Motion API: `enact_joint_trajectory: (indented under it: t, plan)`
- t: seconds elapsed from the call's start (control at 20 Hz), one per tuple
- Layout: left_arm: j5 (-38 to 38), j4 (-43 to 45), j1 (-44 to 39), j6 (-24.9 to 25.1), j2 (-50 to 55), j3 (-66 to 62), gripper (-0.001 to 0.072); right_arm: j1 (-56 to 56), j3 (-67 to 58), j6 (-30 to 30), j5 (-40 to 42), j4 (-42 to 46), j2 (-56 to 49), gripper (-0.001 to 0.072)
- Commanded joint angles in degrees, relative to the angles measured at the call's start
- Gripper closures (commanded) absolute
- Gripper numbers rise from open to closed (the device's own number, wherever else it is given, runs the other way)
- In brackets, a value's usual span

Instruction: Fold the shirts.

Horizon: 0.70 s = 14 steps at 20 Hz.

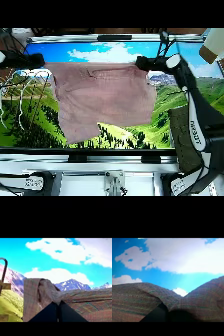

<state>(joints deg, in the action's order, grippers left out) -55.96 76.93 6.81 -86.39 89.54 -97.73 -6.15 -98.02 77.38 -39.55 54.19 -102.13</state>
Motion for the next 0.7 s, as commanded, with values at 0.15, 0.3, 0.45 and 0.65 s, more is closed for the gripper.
enact_joint_trajectory:
  t: [0.15, 0.3, 0.45, 0.65]
  plan:
    - [-5.1, -5.8, 0.0, -7.4, 9.3, 0.1, 0.0450, -0.1, -1.5, 2.6, -1.1, -2.4, -2.5, 0.0142]
    - [-16.9, -5.8, 1.1, -4.7, 9.0, -1.9, 0.0059, 3.9, -3.0, 2.5, -12.4, -1.4, 2.2, 0.0143]
    - [-32.5, -5.9, 4.2, -0.1, 7.8, -2.9, 0.0135, 10.1, -3.0, 3.1, -29.0, 7.3, 8.5, 0.0143]
    - [-35.2, -6.8, 7.4, 4.9, 0.8, 11.8, 0.0338, 17.3, 0.8, 2.4, -50.4, 12.3, 12.4, 0.0143]
